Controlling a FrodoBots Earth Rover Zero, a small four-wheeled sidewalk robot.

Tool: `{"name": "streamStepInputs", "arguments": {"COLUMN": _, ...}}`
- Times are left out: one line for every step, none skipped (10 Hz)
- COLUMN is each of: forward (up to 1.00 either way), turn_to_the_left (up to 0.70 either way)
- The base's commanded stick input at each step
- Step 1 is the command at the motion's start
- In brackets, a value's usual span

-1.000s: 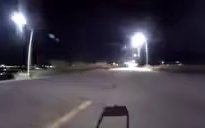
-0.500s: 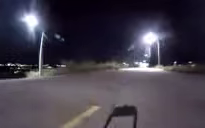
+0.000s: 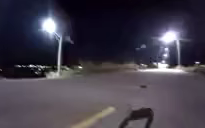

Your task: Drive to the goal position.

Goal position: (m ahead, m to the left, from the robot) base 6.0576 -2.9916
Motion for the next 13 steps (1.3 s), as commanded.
{"name": "streamStepInputs", "arguments": {"forward": 0.85, "turn_to_the_left": 0.15}}
{"name": "streamStepInputs", "arguments": {"forward": 0.85, "turn_to_the_left": 0.27}}
{"name": "streamStepInputs", "arguments": {"forward": 0.85, "turn_to_the_left": 0.27}}
{"name": "streamStepInputs", "arguments": {"forward": 0.85, "turn_to_the_left": 0.27}}
{"name": "streamStepInputs", "arguments": {"forward": 0.85, "turn_to_the_left": 0.27}}
{"name": "streamStepInputs", "arguments": {"forward": 0.85, "turn_to_the_left": 0.16}}
{"name": "streamStepInputs", "arguments": {"forward": 0.85, "turn_to_the_left": 0.02}}
{"name": "streamStepInputs", "arguments": {"forward": 0.85, "turn_to_the_left": -0.15}}
{"name": "streamStepInputs", "arguments": {"forward": 0.85, "turn_to_the_left": -0.27}}
{"name": "streamStepInputs", "arguments": {"forward": 0.85, "turn_to_the_left": -0.27}}
{"name": "streamStepInputs", "arguments": {"forward": 0.85, "turn_to_the_left": -0.27}}
{"name": "streamStepInputs", "arguments": {"forward": 0.85, "turn_to_the_left": -0.27}}
{"name": "streamStepInputs", "arguments": {"forward": 0.85, "turn_to_the_left": -0.27}}
